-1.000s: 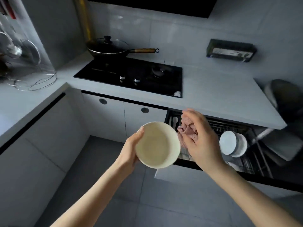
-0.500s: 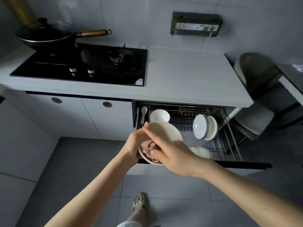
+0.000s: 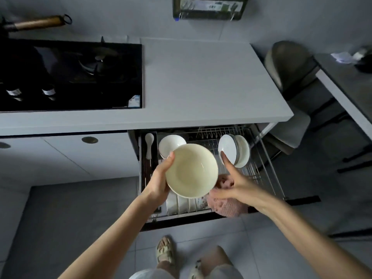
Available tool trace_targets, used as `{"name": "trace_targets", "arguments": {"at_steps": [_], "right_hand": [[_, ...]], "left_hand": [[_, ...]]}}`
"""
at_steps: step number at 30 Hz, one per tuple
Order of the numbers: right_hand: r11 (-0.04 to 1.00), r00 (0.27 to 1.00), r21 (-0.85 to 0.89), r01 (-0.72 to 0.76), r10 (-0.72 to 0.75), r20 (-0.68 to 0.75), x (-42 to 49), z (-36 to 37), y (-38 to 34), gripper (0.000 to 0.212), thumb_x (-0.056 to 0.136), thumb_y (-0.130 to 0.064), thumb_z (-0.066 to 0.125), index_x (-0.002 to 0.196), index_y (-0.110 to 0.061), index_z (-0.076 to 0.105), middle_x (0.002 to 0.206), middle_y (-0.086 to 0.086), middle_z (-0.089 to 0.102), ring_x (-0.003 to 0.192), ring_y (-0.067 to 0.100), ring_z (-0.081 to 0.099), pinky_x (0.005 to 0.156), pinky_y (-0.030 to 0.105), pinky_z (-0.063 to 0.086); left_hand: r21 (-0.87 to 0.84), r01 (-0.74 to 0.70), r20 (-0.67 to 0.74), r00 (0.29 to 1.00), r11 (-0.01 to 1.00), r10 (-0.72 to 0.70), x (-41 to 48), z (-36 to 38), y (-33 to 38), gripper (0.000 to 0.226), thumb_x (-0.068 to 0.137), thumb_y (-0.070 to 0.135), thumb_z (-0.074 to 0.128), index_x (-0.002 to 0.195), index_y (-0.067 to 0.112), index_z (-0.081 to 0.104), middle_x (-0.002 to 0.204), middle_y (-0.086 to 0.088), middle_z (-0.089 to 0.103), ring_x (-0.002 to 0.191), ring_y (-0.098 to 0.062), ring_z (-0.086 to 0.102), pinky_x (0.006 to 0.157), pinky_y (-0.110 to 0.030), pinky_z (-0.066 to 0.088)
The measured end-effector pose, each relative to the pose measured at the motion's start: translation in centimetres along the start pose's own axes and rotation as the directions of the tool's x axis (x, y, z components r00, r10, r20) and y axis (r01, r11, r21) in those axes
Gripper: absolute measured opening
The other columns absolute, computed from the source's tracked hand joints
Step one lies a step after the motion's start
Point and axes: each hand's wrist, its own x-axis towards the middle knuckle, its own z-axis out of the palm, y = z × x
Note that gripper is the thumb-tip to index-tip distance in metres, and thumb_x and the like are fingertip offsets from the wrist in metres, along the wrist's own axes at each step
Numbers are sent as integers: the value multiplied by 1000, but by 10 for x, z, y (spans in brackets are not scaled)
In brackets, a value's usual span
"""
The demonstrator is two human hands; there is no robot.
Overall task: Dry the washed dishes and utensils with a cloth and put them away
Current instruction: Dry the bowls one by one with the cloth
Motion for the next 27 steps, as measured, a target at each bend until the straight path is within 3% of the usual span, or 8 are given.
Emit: {"name": "trace_targets", "arguments": {"at_steps": [2,5,8,11,14,19,22,27], "right_hand": [[986,999,160,-44,44,2,13,-7,5,105,70,-44,73,146,-51,1,92,-29,61,90,-8,52,94,24,35],[945,996,312,-93,91,20,31,-21,22,103,61,-43,75,146,-49,17,88,-32,68,103,2,55,110,41,32],[884,994,456,-104,107,18,43,-36,36,95,59,-23,75,141,-45,33,93,-7,74,88,10,69,80,30,48],[872,993,477,-112,116,21,54,-63,49,90,59,-16,74,136,-46,38,89,-1,76,80,9,71,72,26,48],[915,991,384,-128,128,26,62,-102,69,90,59,-18,80,134,-50,41,88,4,73,80,14,70,77,27,51],[982,981,-18,-188,187,-45,94,-173,132,84,59,-36,85,125,-64,41,62,-14,50,56,4,48,66,24,43],[942,963,-209,-262,243,-112,129,-205,195,98,37,-59,77,128,-59,42,85,-18,63,77,11,63,79,35,55],[891,937,-291,-348,317,-149,182,-215,265,108,38,-50,80,139,-32,44,104,-1,70,86,20,69,79,44,58]], "left_hand": [[-39,18,14,1000,999,-18,11,9,-6,50,86,56,44,113,19,64,109,-11,70,101,-30,65,84,-44,53],[-83,53,31,998,995,-51,30,21,-15,47,91,53,38,112,20,63,105,-8,71,99,-28,65,87,-46,50],[-92,96,45,995,991,-92,49,36,-23,51,88,53,32,111,20,62,101,-7,72,93,-25,68,84,-45,51],[0,156,9,988,988,-156,71,53,-30,53,87,57,34,116,22,61,110,-9,70,100,-28,66,92,-50,47],[193,196,-24,980,961,-195,93,70,-42,57,87,66,35,124,29,57,121,-14,63,111,-35,59,97,-53,45],[211,206,-208,965,956,-162,123,90,-64,51,88,58,32,123,28,53,122,-7,59,110,-22,58,96,-39,44],[167,223,-318,934,960,-161,133,94,-81,42,96,49,31,119,24,55,120,-7,60,110,-23,57,96,-39,43],[67,253,-464,864,965,-194,134,96,-107,39,98,42,36,116,16,59,115,-8,63,106,-24,60,96,-39,44]]}}
